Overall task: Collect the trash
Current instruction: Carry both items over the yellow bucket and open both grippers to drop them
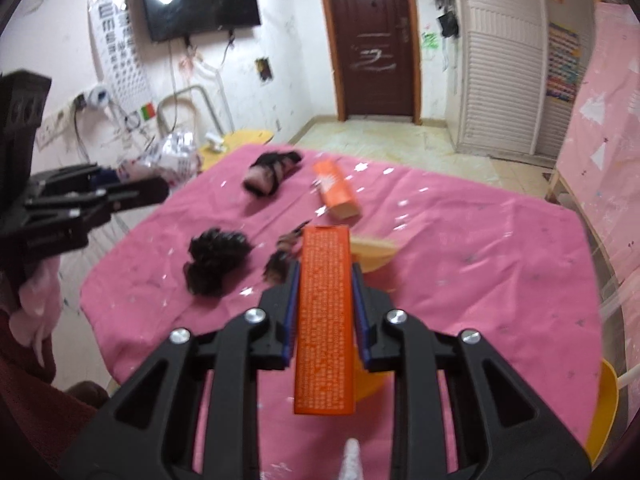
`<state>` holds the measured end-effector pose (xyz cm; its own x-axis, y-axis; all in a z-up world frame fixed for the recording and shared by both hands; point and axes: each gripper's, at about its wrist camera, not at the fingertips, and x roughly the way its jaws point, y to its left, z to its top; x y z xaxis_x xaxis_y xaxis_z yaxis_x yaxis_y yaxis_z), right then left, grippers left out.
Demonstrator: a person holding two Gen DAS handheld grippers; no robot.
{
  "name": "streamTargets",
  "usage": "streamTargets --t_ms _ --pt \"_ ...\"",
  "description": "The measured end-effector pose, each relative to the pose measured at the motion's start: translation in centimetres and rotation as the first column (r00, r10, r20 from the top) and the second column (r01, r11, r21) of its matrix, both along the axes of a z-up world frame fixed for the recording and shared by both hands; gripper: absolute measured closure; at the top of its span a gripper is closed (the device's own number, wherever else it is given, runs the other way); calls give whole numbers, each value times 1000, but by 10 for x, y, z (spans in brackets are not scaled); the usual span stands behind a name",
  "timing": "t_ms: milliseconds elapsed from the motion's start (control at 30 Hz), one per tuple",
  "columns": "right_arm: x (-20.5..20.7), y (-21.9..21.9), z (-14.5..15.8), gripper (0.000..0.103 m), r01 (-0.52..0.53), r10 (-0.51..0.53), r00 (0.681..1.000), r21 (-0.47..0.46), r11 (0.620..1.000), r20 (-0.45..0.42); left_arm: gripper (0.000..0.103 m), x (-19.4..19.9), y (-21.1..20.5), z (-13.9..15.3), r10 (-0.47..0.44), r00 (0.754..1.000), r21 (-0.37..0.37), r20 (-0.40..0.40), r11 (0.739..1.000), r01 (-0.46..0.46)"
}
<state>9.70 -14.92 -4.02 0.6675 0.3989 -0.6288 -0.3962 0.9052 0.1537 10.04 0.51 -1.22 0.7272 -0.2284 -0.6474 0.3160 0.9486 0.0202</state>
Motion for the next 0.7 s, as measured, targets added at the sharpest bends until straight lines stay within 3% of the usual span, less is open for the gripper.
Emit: streamTargets --t_ms 400,700 --pt "-14 -107 21 80 214 -220 972 76 974 81 71 5 -81 20 -117 993 26 17 993 117" --pt "-40 -205 27 80 441 -450 885 93 893 117 71 5 -147 41 -217 975 25 44 976 216"
